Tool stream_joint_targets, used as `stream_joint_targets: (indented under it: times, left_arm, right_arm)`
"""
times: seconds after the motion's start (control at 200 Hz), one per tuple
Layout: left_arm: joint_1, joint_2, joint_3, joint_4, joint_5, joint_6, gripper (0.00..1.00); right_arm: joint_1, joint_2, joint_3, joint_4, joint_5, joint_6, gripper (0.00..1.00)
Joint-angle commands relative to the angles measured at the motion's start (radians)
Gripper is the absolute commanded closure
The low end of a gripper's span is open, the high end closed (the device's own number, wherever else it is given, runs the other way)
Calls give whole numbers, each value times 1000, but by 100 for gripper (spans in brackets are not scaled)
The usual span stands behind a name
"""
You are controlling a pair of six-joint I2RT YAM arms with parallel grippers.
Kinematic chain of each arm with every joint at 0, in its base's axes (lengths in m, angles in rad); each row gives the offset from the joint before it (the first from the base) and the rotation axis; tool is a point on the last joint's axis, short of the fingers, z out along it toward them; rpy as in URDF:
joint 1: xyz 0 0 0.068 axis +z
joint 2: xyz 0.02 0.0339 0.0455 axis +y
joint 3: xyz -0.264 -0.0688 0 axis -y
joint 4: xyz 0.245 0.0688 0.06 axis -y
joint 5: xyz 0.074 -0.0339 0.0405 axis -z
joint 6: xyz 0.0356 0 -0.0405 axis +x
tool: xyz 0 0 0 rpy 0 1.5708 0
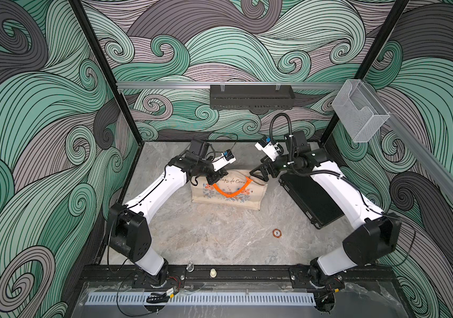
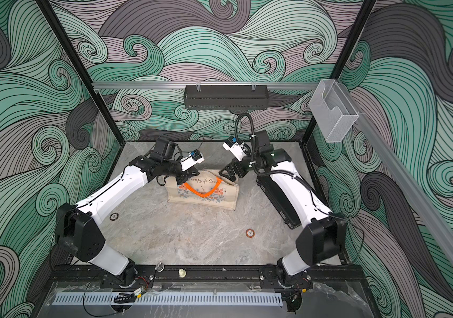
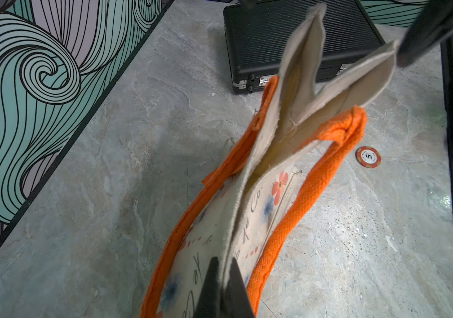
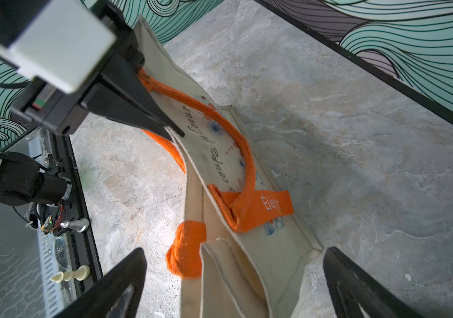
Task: Put away the canvas bag
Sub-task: Press the canvas bag at the center of the board.
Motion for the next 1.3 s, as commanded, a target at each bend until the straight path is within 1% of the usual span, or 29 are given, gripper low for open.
stream_joint_targets:
  times: [0.0, 0.09, 0.285, 0.361, 0.521, 0.576, 0.636, 0.651, 0.711, 0.741, 0.781, 0.826, 0.861, 0.916, 0.932, 0.987, 1.007, 1.062, 1.097, 1.112, 1.202, 1.227, 1.292]
  left_arm:
    - [10, -21, 39, -29, 41, -20, 100]
    - [11, -20, 44, -33, 39, -19, 100]
    - [15, -24, 45, -35, 44, -20, 100]
    - [18, -22, 49, -42, 42, -20, 100]
    - [26, -19, 54, -48, 42, -23, 100]
    - [28, -14, 66, -66, 42, -17, 100]
    - [28, -8, 73, -81, 44, -8, 100]
    - [28, -7, 75, -86, 48, -4, 100]
    - [29, 0, 80, -93, 55, 1, 100]
    - [29, 2, 82, -93, 53, 0, 100]
    - [29, 6, 84, -96, 52, 3, 100]
    - [28, 4, 84, -97, 38, 3, 100]
    - [29, 1, 83, -93, 20, 2, 94]
    - [28, -11, 85, -91, 1, 6, 76]
    - [28, -12, 86, -88, -3, 7, 70]
    - [23, -14, 106, -87, -7, 14, 43]
    - [19, -10, 119, -90, -4, 16, 36]
    - [3, 3, 158, -112, 11, 31, 29]
    - [-9, 15, 185, -122, 17, 40, 26]
    - [-14, 20, 195, -124, 19, 41, 23]
    - [-43, 71, 244, -119, 41, 32, 18]
    - [-54, 94, 268, -134, 44, 35, 15]
    - [-86, 152, 337, -183, 30, 43, 13]
  right_arm:
    - [18, -61, -114, 186, -51, 0, 0]
    - [17, -83, -183, 218, -23, -11, 0]
    - [19, -63, -219, 209, -81, -39, 0]
    - [19, -76, -246, 235, -65, -49, 6]
    - [19, -91, -301, 290, -30, -75, 28]
    - [20, -88, -317, 319, -31, -73, 31]
    - [21, -84, -331, 361, -35, -63, 45]
    - [22, -81, -331, 368, -38, -62, 47]
    - [22, -71, -328, 388, -56, -56, 67]
    - [23, -66, -321, 390, -60, -51, 70]
    - [25, -61, -313, 390, -64, -50, 81]
    - [25, -59, -307, 383, -66, -56, 88]
    - [27, -59, -302, 372, -59, -64, 94]
    - [27, -60, -301, 362, -56, -74, 100]
    - [27, -59, -302, 362, -54, -77, 100]
    - [27, -52, -298, 354, -56, -84, 100]
    - [27, -48, -296, 353, -57, -85, 100]
    - [27, -35, -286, 346, -61, -90, 100]
    - [26, -26, -280, 344, -73, -89, 100]
    - [27, -24, -278, 343, -75, -89, 100]
    - [26, -16, -274, 348, -92, -86, 100]
    - [27, -16, -274, 353, -93, -84, 100]
    - [27, -17, -275, 362, -99, -80, 100]
